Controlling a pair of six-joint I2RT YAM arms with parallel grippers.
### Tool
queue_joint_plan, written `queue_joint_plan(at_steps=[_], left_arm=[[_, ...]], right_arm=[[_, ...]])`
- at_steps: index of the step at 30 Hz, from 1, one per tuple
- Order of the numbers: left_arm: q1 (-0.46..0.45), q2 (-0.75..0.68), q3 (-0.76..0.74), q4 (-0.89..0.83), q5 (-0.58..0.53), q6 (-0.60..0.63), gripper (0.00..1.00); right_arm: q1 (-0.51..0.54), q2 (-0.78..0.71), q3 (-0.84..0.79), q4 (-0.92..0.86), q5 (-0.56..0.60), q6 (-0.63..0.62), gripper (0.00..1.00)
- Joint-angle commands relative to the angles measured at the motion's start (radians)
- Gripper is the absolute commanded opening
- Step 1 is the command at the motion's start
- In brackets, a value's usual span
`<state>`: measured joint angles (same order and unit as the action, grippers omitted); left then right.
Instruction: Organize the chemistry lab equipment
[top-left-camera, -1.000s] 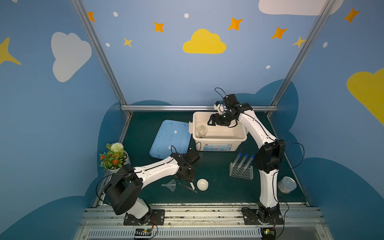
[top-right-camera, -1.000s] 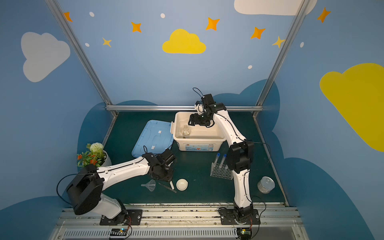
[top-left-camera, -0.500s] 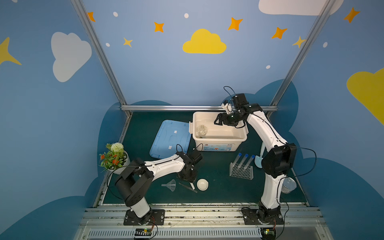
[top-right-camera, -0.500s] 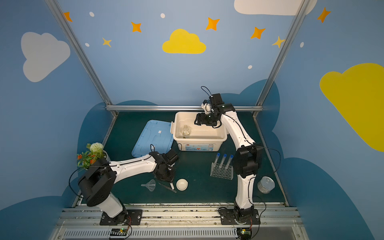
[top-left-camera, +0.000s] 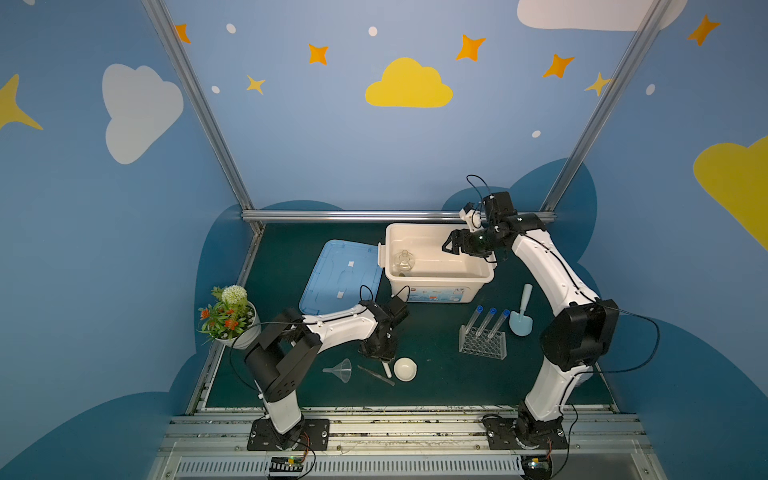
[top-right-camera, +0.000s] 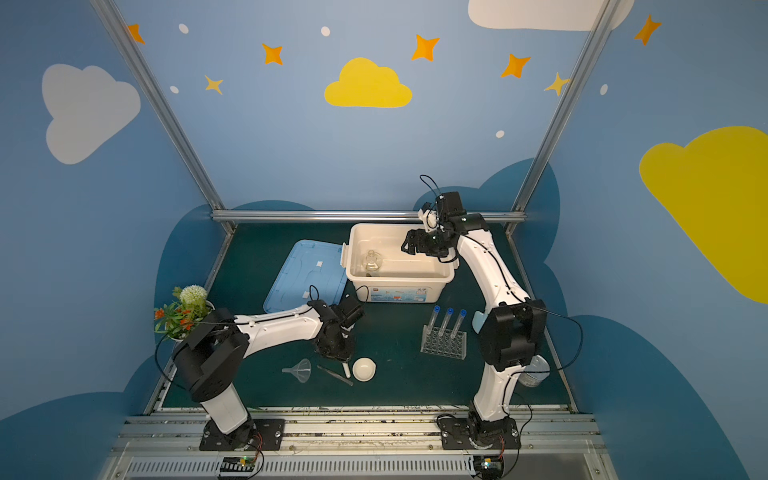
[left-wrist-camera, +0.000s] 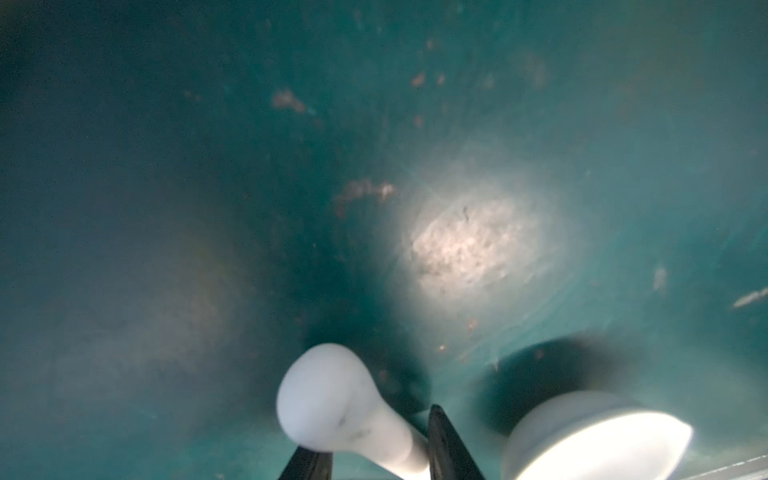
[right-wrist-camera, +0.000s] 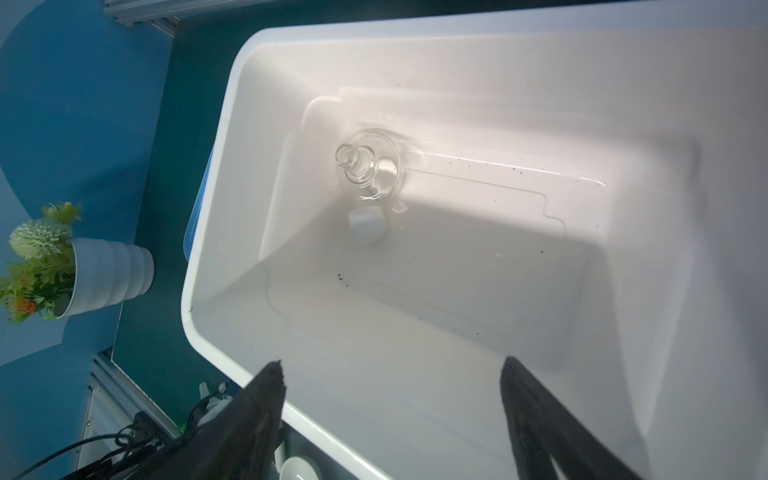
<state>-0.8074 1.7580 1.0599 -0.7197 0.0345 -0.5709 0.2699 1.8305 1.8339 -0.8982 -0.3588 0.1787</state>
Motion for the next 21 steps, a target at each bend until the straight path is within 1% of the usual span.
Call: queue_joint_plan(at_steps=[1,11,14,18,21], left_arm=[[0.013,0.018,0.02,0.0,0.012,-0.004,0.37],[0.04,0.04,0.038,0.027,0.022,0.002,0.3],[0.043,0.053,0.05,0.038,0.03,0.005,0.27],[0.046,0.068,0.061,0.046,0.039,0.007,0.26],[0.047,0.074,0.07,0.051,0.044,0.006,0.22]], right_arm=[[-0.013,-0.043,-0.033,0.024,-0.005,0.004,0.81],[-0.038,-0.089,-0.082,0.038,-0.011,0.009,0.82],[-0.043,-0.104,-0.098,0.041,-0.009,0.008,0.82],[-0.05,-0.117,-0.123,0.042,-0.006,0.006,0.81],[-0.057,-0.123,-0.137,0.042,-0.003,0.003,0.81]])
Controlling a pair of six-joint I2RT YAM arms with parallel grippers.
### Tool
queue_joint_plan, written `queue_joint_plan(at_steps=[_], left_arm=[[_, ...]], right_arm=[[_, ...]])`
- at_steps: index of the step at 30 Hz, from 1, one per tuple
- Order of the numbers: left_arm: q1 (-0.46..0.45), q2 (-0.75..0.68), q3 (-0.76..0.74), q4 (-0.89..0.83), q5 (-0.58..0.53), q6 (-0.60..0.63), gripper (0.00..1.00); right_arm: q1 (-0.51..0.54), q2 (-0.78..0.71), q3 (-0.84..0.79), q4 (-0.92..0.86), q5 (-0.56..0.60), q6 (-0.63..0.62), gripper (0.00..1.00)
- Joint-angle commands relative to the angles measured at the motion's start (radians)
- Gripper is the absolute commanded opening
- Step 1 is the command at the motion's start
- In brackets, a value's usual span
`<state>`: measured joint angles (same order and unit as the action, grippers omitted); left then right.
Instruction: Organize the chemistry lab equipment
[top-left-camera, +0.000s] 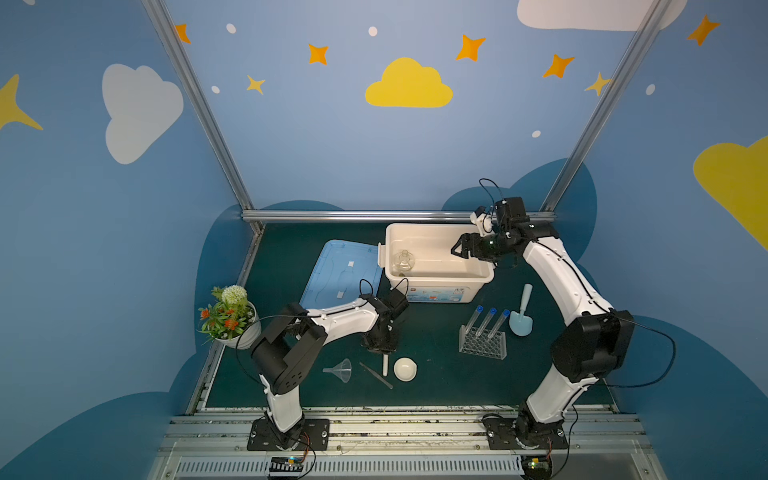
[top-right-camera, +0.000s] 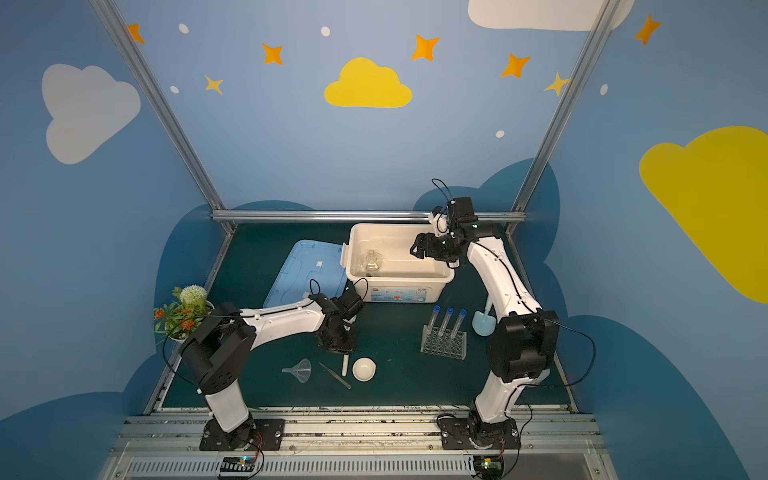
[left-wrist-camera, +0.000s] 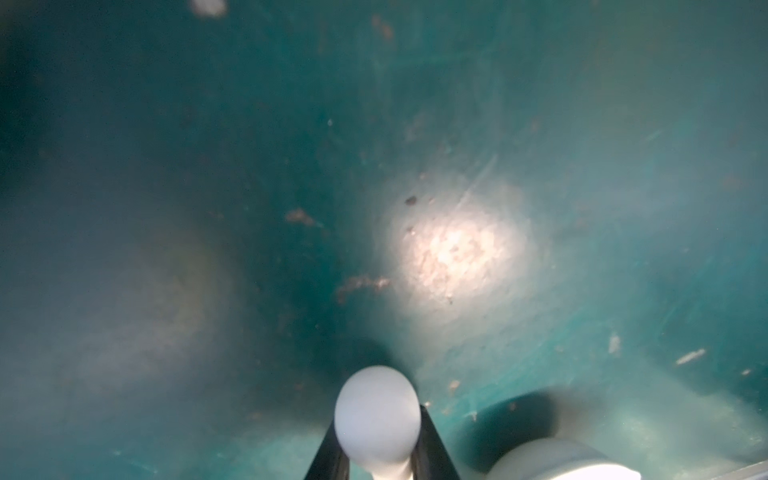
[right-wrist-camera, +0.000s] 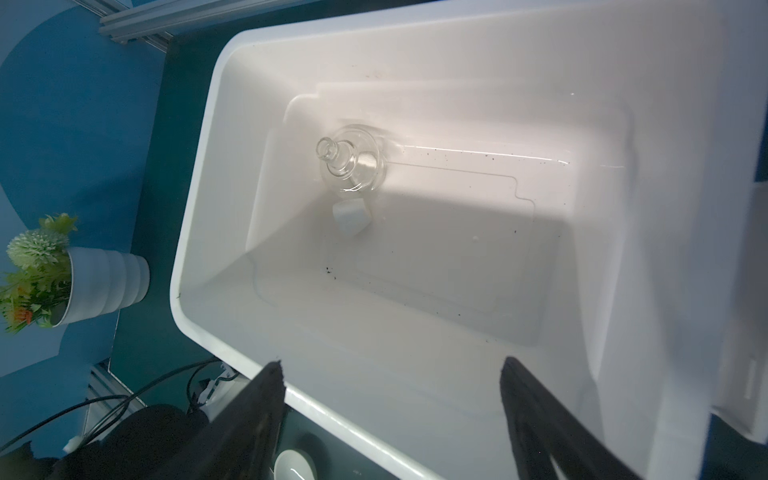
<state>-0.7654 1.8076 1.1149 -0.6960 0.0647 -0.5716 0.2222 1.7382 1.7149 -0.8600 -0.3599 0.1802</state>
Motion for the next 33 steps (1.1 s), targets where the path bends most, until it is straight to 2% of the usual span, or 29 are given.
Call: queue_joint_plan(at_steps=[1,13,26,33], left_arm=[[0.004,0.025,0.016,0.029,0.015,0.008,0.19],[0.008,-0.04,0.054,0.001,-0.027,0.034,0.08],[0.013,-0.245,0.212,-0.069,-0.082,0.102,0.07],[0.034,-0.302,0.301,0.025,-0.094,0.197,0.06]], right_arm=[[-0.012,-0.035,-0.022,0.004,-0.001,0.002,0.81],[-0.043,-0.096,-0.093,0.038,-0.017,0.016,0.81],[-0.113,-0.147,-0.191,0.113,0.005,0.034,0.81],[-0.132,-0.165,-0.22,0.124,0.054,0.027,0.81]])
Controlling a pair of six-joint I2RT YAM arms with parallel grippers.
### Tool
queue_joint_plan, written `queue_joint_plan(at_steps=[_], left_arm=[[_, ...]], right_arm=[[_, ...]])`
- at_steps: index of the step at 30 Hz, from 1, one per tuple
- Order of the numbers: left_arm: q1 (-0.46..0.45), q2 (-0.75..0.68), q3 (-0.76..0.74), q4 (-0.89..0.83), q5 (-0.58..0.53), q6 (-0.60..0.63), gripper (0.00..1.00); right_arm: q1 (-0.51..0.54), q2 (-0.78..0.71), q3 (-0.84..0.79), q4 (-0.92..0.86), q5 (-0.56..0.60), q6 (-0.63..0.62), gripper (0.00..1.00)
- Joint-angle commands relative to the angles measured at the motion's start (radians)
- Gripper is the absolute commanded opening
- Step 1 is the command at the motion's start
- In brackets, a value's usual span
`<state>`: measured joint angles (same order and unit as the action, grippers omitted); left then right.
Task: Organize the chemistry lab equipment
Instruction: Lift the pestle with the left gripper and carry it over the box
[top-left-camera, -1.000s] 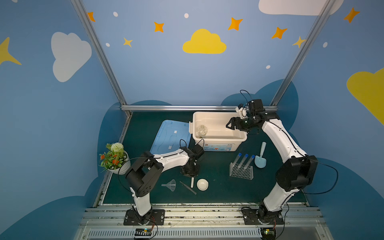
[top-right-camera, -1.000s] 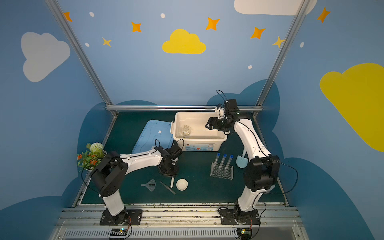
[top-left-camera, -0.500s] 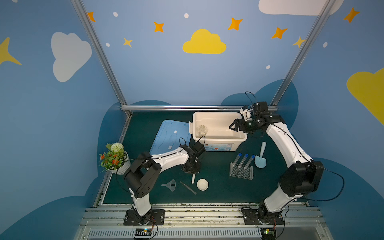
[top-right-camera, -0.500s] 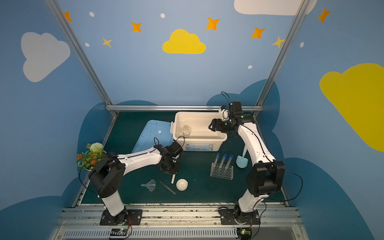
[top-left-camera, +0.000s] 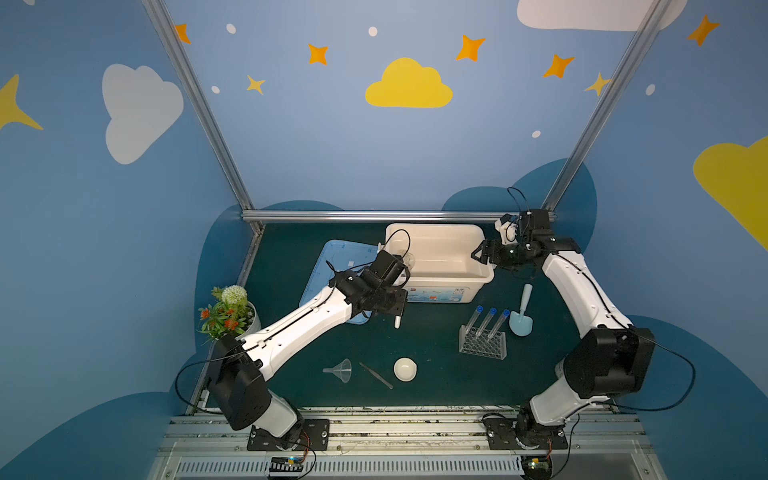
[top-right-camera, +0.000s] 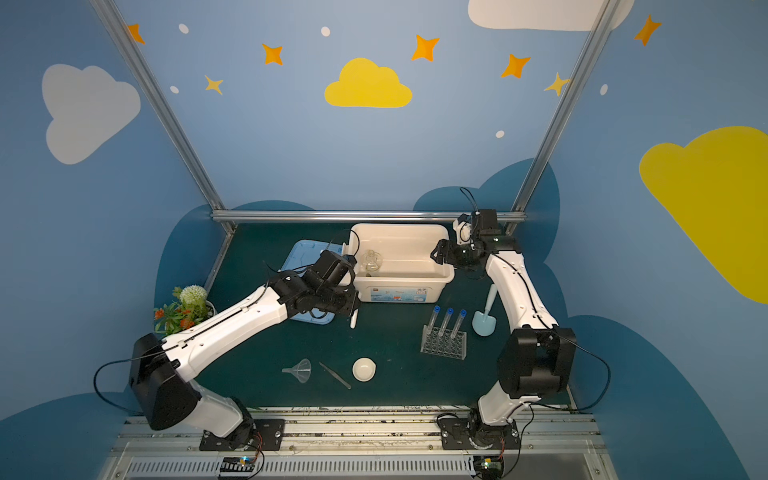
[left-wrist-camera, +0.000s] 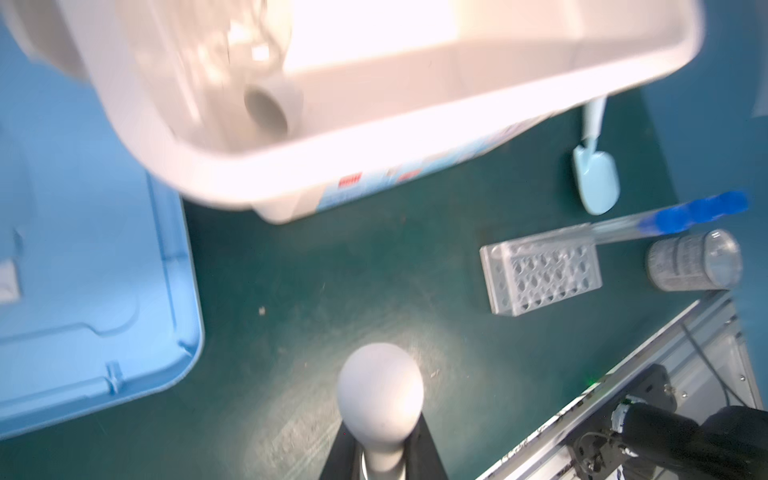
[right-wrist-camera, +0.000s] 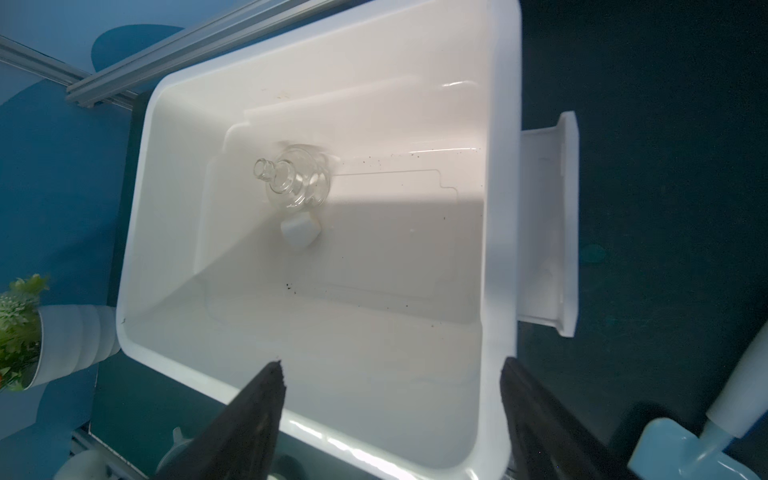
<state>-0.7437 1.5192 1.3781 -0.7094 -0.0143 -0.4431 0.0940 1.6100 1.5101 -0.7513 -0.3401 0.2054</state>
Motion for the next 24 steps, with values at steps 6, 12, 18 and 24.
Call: queue_joint_plan(at_steps=[6,12,18,24], left_arm=[[0.081,0.084,0.211,0.062,0.037,0.17,0.06],[0.102,0.303,0.487,0.05,0.144,0.27,0.05],[0.125,0.577,0.829,-0.011,0.241,0.332,0.05],[0.118,0.898,1.288,-0.264,0.315,0.399,0.05]], right_arm=[[-0.021,-0.04,-0.041,0.011,0.051,0.004,0.81],[-0.026,-0.028,-0.05,0.005,0.052,0.006,0.81],[-0.03,-0.02,-0.05,-0.003,0.032,0.022,0.81],[-0.035,-0.044,-0.056,-0.011,0.047,0.011,0.81]])
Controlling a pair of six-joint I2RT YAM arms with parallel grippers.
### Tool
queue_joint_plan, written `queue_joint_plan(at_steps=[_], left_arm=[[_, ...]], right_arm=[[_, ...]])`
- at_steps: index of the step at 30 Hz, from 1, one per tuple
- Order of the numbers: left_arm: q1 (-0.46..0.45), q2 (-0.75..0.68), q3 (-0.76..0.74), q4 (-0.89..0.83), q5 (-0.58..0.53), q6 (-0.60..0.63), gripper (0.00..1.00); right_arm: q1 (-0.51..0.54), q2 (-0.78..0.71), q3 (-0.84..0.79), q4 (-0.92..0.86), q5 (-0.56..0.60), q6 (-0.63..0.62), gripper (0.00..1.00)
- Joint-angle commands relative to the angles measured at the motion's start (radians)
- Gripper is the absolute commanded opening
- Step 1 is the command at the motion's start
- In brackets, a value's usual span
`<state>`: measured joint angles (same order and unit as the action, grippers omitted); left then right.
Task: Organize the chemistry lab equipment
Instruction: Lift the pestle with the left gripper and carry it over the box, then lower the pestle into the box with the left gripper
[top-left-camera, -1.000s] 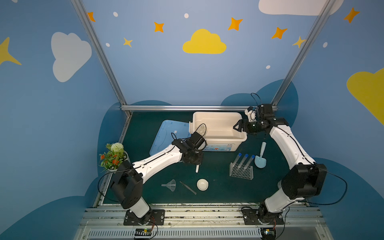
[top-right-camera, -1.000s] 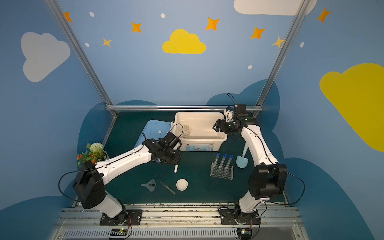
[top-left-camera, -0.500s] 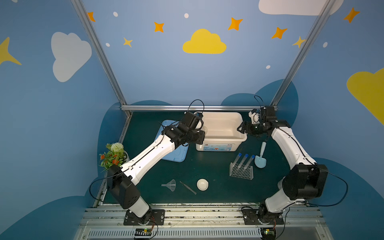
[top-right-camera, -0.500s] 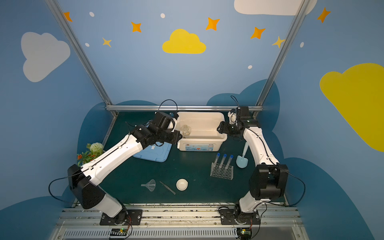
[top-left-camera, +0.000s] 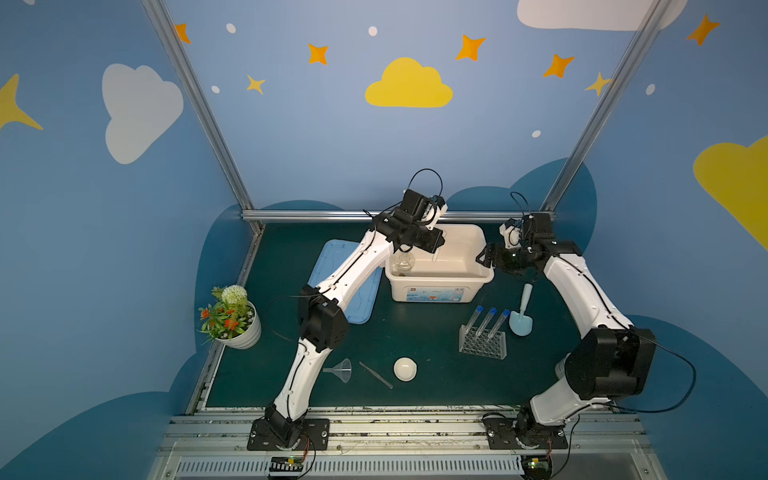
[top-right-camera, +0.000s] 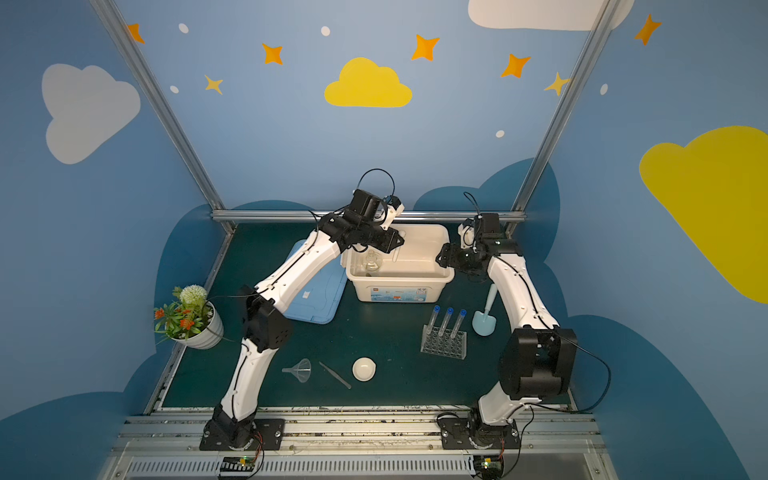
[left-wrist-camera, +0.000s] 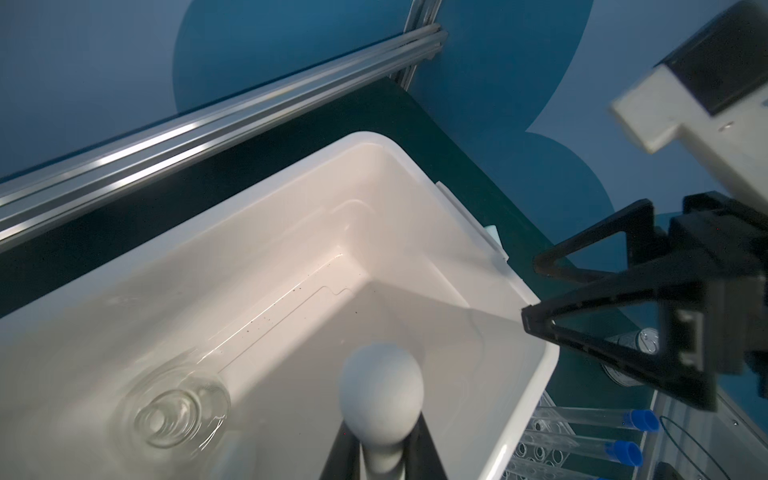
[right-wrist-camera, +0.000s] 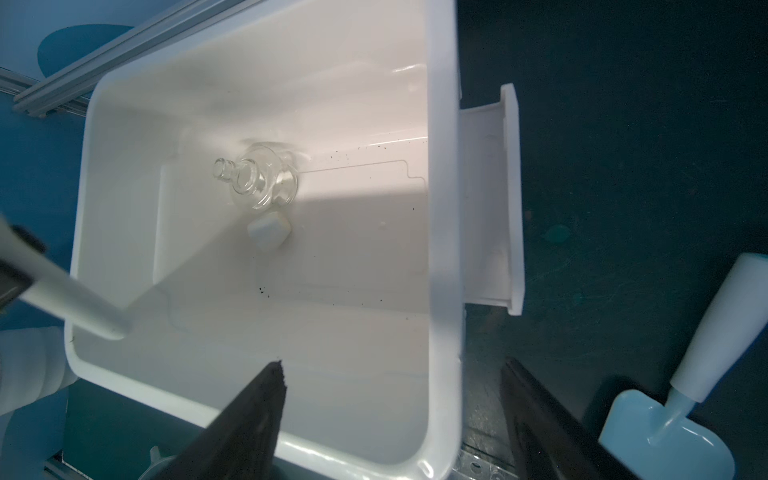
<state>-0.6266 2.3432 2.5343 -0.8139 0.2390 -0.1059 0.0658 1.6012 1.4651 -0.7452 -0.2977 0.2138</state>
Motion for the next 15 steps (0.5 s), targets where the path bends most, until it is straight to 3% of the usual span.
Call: queue_joint_plan(at_steps=[1,15], left_arm=[[-0.001,0.104,0.163,-0.177,0.061,0.074,0.05],[-0.004,0.174,0.049,-0.19,0.065,0.192,0.06]], right_arm=[[-0.009,-0.039,-0.013,-0.019,0.005,0.003,0.81],[-0.023,-0.041,-0.019,-0.02,-0.003,0.007,0.81]])
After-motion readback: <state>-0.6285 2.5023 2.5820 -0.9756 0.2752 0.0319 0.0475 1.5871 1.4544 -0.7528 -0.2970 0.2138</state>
